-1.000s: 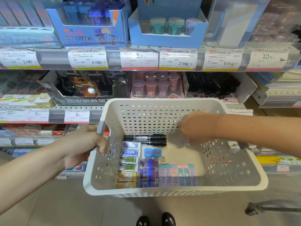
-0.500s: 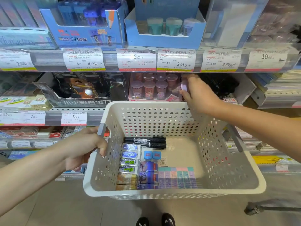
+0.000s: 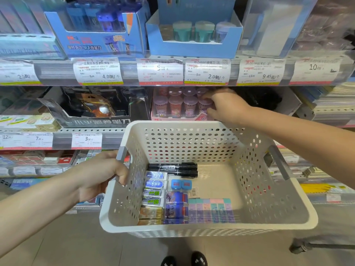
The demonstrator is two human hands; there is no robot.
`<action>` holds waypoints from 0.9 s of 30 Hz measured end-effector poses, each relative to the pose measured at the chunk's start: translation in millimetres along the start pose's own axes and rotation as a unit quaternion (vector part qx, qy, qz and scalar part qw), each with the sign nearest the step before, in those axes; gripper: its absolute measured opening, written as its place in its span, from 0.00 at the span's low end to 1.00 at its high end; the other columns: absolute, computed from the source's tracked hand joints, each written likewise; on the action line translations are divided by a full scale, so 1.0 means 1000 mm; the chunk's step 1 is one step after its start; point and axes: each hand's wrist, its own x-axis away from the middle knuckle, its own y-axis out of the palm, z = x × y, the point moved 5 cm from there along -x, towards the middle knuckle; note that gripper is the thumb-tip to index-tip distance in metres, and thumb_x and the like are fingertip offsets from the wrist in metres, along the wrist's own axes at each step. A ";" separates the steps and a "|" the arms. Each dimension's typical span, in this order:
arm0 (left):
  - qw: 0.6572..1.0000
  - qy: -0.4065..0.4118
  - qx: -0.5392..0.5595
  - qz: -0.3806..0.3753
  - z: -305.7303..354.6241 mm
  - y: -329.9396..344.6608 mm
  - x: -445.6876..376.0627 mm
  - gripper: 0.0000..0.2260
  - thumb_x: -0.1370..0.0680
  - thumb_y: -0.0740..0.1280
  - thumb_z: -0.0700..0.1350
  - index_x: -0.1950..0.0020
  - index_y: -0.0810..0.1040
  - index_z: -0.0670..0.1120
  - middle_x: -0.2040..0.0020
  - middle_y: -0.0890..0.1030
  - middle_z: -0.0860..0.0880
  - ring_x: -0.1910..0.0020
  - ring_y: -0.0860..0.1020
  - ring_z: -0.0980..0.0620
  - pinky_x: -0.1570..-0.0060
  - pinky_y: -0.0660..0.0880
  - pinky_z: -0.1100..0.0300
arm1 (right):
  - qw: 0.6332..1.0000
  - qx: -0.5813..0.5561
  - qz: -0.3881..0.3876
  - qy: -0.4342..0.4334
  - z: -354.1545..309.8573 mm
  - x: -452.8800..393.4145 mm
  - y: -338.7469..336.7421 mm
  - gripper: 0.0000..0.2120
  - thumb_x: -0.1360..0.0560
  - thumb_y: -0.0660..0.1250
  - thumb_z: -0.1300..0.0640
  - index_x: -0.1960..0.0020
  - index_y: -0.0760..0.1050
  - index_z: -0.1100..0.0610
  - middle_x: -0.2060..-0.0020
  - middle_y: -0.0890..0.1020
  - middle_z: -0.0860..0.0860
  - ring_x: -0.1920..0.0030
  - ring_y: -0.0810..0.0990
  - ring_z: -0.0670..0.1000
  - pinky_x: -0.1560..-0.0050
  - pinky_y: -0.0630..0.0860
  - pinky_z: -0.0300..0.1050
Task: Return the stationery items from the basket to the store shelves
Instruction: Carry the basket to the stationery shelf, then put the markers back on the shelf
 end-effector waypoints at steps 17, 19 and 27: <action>1.000 0.002 0.000 0.002 0.001 -0.001 -0.003 0.21 0.48 0.62 0.32 0.57 0.75 0.42 0.69 0.73 0.40 0.70 0.72 0.44 0.66 0.69 0.59 | 0.985 -0.064 0.069 -0.141 -0.043 0.056 -0.024 0.14 0.30 0.57 0.60 0.49 0.77 0.58 0.54 0.78 0.54 0.55 0.78 0.56 0.57 0.75 0.47; 1.000 0.002 0.001 0.001 0.003 0.000 -0.003 0.19 0.48 0.62 0.32 0.58 0.74 0.42 0.67 0.73 0.40 0.69 0.72 0.44 0.66 0.68 0.59 | 0.976 -0.029 0.001 -0.218 -0.064 0.073 -0.010 0.11 0.30 0.58 0.59 0.54 0.78 0.57 0.58 0.79 0.51 0.58 0.79 0.54 0.61 0.75 0.45; 1.000 0.011 -0.007 -0.012 0.007 0.009 -0.004 0.21 0.48 0.62 0.32 0.55 0.75 0.40 0.64 0.71 0.38 0.61 0.68 0.41 0.62 0.63 0.55 | 0.913 0.175 -0.301 -0.213 -0.082 0.076 0.094 0.10 0.25 0.60 0.62 0.44 0.72 0.60 0.50 0.78 0.54 0.59 0.75 0.53 0.66 0.69 0.45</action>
